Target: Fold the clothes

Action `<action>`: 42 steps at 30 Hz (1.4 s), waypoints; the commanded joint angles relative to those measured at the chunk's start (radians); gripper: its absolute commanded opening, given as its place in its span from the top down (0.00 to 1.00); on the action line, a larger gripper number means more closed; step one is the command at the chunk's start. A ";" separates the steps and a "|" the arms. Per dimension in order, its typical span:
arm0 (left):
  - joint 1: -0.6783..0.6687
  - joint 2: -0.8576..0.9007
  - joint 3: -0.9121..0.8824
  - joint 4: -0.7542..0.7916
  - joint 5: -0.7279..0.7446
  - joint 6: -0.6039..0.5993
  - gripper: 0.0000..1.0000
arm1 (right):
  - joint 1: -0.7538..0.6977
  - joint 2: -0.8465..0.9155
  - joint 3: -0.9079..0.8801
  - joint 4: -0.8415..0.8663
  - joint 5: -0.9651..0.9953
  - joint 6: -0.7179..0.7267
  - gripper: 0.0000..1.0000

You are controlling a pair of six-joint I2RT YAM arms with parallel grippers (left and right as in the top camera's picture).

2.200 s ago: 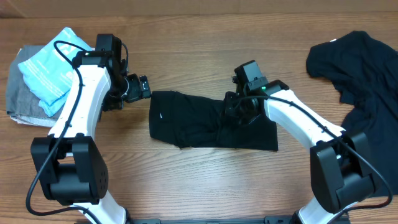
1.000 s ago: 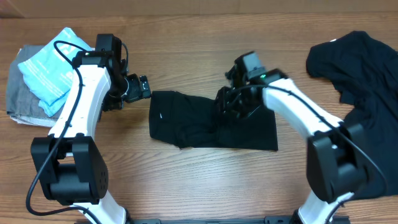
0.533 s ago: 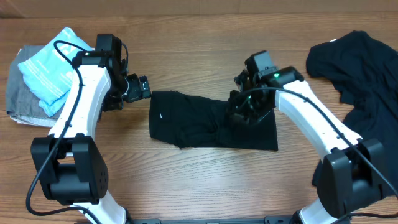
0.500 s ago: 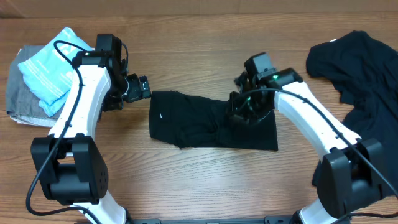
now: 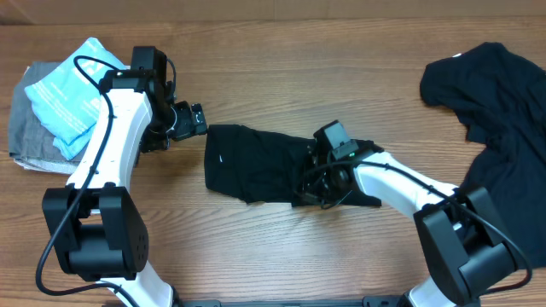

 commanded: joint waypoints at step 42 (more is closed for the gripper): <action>0.006 -0.029 -0.005 0.001 -0.007 0.004 0.00 | -0.063 0.120 0.284 0.025 0.076 -0.148 0.69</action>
